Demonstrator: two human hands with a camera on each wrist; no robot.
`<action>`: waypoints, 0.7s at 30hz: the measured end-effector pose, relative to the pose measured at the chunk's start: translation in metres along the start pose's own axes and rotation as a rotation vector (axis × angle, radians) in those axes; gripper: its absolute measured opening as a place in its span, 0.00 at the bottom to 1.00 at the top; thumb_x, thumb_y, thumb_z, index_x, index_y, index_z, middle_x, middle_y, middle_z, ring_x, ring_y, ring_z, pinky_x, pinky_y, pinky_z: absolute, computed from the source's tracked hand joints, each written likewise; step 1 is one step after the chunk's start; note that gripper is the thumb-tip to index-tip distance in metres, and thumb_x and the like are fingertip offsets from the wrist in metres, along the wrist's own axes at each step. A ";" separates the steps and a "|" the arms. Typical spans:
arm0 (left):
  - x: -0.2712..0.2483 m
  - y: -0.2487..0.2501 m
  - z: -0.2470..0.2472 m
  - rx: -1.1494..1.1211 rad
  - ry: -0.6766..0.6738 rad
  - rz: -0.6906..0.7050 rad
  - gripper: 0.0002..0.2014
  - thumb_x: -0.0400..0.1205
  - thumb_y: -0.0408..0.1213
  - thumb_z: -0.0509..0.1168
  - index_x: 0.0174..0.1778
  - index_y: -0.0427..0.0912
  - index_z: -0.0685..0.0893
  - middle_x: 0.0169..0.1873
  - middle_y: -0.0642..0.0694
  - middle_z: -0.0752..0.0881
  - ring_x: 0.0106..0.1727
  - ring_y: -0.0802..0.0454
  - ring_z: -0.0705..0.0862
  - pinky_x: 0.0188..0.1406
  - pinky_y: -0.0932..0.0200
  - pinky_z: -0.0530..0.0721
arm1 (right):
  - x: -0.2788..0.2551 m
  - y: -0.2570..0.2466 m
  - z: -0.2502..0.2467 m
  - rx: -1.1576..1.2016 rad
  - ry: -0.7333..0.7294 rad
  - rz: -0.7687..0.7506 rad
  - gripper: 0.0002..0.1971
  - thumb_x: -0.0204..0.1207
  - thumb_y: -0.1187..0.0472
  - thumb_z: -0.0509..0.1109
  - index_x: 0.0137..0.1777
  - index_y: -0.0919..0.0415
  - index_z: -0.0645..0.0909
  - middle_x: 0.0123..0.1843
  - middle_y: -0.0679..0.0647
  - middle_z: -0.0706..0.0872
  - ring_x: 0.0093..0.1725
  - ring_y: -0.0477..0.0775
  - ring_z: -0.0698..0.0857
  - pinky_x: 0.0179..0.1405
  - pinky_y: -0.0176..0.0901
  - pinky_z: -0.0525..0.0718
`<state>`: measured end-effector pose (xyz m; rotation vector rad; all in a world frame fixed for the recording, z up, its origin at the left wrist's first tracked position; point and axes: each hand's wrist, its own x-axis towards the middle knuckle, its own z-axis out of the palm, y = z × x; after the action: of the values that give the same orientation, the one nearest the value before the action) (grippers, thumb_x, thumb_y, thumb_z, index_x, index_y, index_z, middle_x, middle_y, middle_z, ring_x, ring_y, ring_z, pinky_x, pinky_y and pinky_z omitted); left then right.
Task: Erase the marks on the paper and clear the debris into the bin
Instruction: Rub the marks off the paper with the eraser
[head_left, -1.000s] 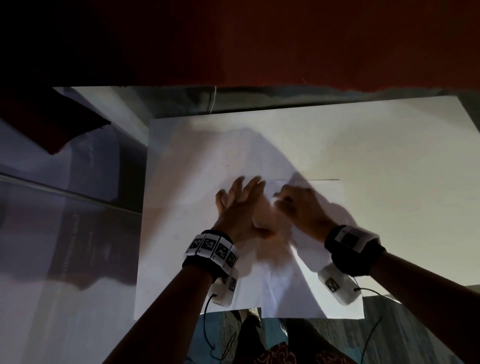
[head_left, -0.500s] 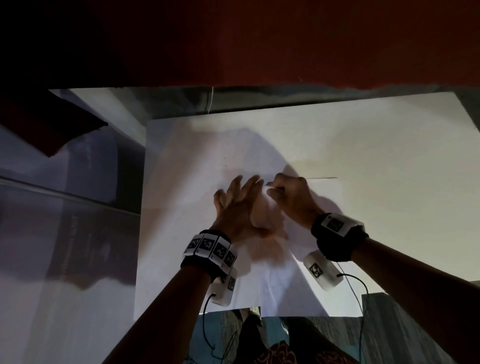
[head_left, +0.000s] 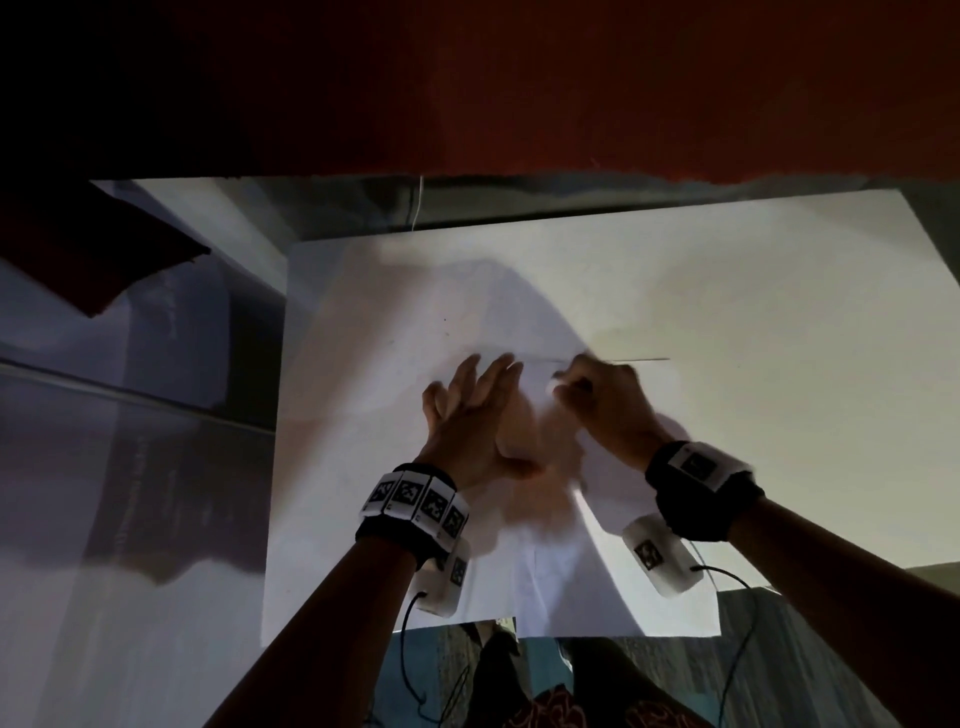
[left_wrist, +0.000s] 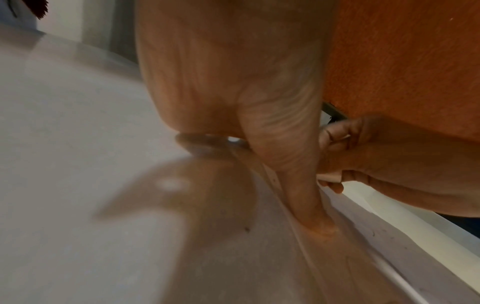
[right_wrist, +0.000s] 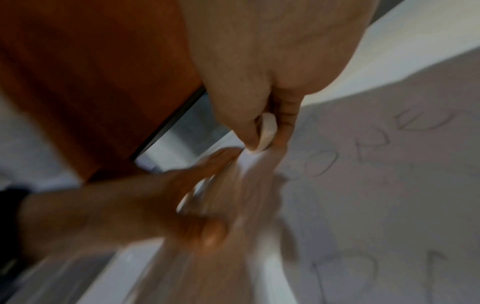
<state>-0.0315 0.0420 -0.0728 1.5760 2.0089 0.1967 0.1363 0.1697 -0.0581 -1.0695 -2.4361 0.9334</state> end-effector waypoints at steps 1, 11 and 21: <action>-0.002 0.000 -0.001 0.007 0.001 0.003 0.66 0.65 0.73 0.76 0.90 0.59 0.41 0.88 0.65 0.34 0.87 0.56 0.26 0.78 0.42 0.38 | -0.001 0.002 -0.003 -0.019 0.049 0.042 0.06 0.76 0.63 0.72 0.38 0.60 0.81 0.34 0.52 0.87 0.36 0.55 0.85 0.36 0.43 0.74; -0.002 0.008 -0.004 0.037 -0.017 -0.023 0.65 0.66 0.70 0.78 0.90 0.57 0.43 0.87 0.66 0.34 0.87 0.55 0.29 0.81 0.38 0.43 | -0.016 0.014 -0.016 0.004 0.079 0.084 0.02 0.76 0.65 0.73 0.46 0.58 0.86 0.36 0.49 0.88 0.36 0.47 0.84 0.36 0.26 0.72; 0.012 0.036 -0.001 0.036 0.084 0.088 0.51 0.75 0.66 0.74 0.90 0.58 0.54 0.90 0.61 0.44 0.87 0.53 0.43 0.81 0.38 0.55 | -0.017 0.009 -0.013 0.013 0.021 0.140 0.05 0.76 0.58 0.72 0.44 0.58 0.80 0.33 0.47 0.84 0.34 0.48 0.80 0.35 0.33 0.75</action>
<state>-0.0033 0.0639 -0.0601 1.7064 2.0179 0.2660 0.1589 0.1677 -0.0552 -1.2517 -2.3600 0.9741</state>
